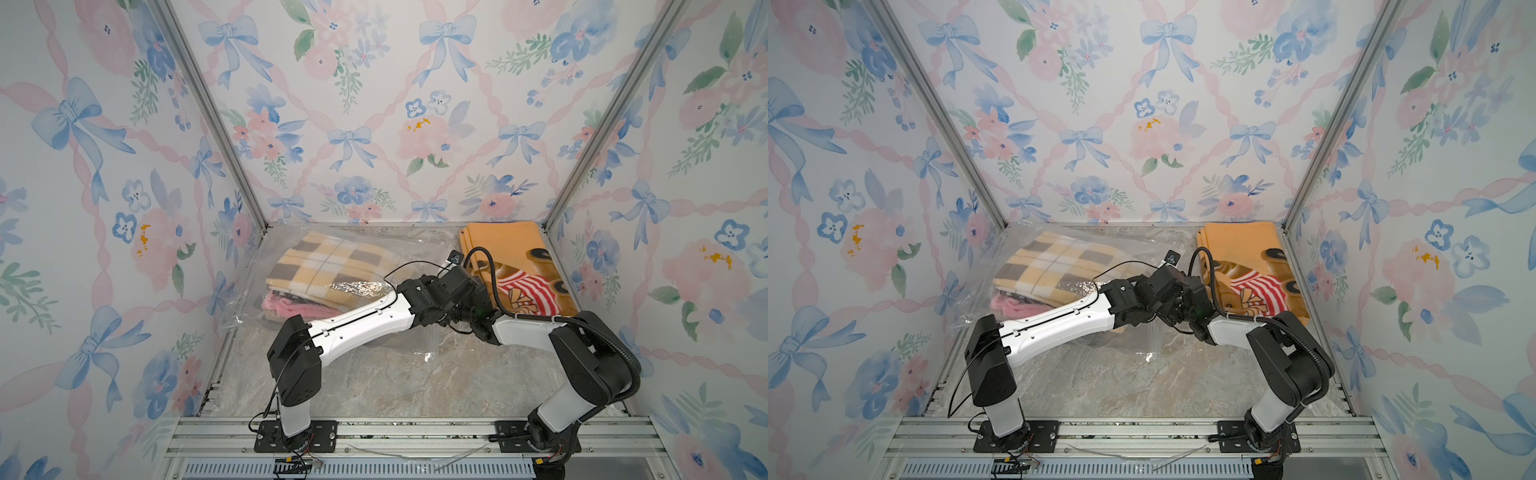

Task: Take the blanket out of the vacuum bag
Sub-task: Take out the blanket from the vacuum bag.

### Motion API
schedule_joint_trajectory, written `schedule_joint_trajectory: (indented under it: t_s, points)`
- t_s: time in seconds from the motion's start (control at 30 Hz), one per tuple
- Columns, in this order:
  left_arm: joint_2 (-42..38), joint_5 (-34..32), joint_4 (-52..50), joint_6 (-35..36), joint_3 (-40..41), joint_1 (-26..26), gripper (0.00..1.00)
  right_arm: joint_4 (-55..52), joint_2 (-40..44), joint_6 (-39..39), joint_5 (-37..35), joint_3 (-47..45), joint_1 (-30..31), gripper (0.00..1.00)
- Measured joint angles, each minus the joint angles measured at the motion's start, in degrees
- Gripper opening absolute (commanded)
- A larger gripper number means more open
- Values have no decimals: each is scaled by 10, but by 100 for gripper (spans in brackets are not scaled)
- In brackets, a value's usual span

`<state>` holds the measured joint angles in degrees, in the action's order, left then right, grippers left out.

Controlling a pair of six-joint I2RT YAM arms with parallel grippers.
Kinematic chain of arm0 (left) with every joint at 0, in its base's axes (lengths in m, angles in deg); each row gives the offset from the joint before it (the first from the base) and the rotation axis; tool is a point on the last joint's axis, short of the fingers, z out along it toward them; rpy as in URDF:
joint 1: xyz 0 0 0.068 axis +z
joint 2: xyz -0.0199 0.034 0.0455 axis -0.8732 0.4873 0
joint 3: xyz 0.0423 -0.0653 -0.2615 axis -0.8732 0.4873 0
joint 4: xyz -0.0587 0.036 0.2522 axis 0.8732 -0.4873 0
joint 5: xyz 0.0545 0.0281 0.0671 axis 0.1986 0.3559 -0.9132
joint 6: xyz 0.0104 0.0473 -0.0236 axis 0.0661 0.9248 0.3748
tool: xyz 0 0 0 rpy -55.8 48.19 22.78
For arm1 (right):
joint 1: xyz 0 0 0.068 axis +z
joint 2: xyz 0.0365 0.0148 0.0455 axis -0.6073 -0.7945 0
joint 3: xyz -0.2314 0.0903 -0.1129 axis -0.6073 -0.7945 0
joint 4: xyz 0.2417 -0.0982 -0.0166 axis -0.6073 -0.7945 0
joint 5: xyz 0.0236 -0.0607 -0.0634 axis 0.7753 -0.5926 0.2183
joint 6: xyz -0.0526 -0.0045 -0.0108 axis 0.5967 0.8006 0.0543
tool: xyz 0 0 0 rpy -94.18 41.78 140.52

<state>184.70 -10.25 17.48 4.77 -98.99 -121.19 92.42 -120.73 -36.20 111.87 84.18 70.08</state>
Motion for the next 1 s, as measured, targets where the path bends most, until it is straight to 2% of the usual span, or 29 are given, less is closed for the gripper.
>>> schedule_joint_trajectory:
  t_s: [0.13,0.3,0.47,0.73,0.8,0.93,1.0]
  points:
    - [-10,12,23,-9,24,0,0,35,-33,-10,-10,14,24,98]
    - [-24,19,40,-15,49,0,0,91,-75,-33,-19,22,37,87]
    - [-37,19,48,-17,58,1,0,142,-120,-62,-24,31,46,86]
    - [-46,13,53,-24,65,12,0,148,-127,-66,-26,63,52,78]
    - [-47,10,53,-24,65,12,0,144,-127,-61,-28,69,52,69]
    - [-51,7,53,-25,65,14,0,130,-127,-54,-29,79,52,40]
    - [-52,7,53,-25,65,16,0,121,-127,-49,-28,85,53,30]
